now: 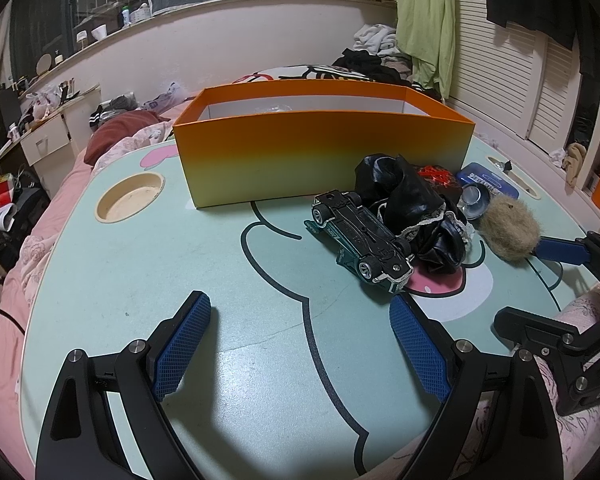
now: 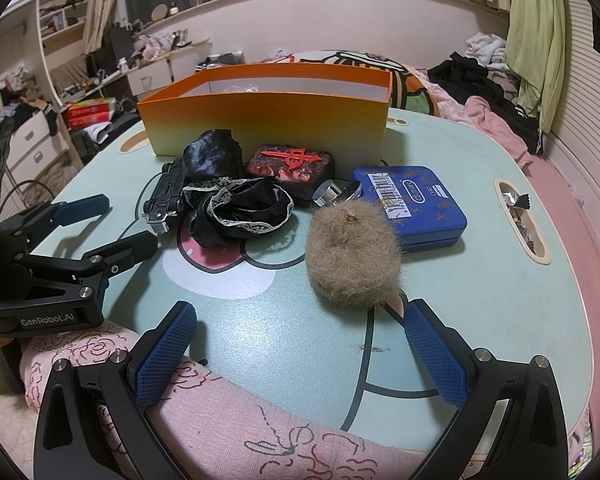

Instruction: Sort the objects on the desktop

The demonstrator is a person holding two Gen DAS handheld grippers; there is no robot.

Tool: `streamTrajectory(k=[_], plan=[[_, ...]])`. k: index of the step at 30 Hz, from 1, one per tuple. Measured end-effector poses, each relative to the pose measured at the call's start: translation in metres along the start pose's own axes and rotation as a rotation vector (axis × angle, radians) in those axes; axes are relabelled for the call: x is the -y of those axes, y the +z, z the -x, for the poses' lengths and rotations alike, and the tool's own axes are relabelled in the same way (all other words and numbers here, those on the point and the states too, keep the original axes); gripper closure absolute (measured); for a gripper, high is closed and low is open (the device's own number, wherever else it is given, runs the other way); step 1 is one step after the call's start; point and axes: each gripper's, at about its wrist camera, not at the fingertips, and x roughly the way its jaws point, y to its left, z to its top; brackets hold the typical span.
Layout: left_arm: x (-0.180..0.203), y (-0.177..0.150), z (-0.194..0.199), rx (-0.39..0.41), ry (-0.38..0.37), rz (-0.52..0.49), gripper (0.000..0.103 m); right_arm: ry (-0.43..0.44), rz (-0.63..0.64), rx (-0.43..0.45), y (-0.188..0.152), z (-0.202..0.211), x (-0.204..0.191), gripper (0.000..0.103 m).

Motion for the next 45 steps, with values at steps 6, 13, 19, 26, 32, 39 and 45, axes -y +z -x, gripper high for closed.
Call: streamTrajectory(k=[6, 13, 19, 26, 32, 39, 45], plan=[[-0.008, 0.016, 0.007, 0.014, -0.080, 0.070, 0.013, 0.001, 0.000, 0.001, 0.001, 0.000, -0.002, 0.000], [0.009, 0.045, -0.018, -0.053, -0.107, 0.052, 0.043, 0.001, -0.001, 0.001, 0.001, 0.000, -0.002, 0.000], [0.019, 0.044, -0.031, -0.095, -0.078, -0.009, 0.078, 0.005, -0.004, 0.005, 0.001, 0.000, -0.002, 0.000], [0.004, 0.013, -0.006, 0.001, -0.139, 0.029, 0.078, 0.149, -0.204, 0.159, 0.001, 0.028, 0.038, 0.000], [0.007, 0.007, -0.003, 0.030, -0.097, 0.010, 0.078, -0.014, -0.204, 0.170, 0.042, 0.027, 0.058, 0.005], [0.007, 0.009, -0.004, 0.031, -0.089, -0.003, 0.078, -0.067, -0.108, 0.010, 0.082, -0.030, 0.061, 0.014], [0.007, 0.010, -0.004, 0.031, -0.090, -0.006, 0.077, -0.084, -0.060, -0.056, 0.079, -0.060, 0.049, 0.028]])
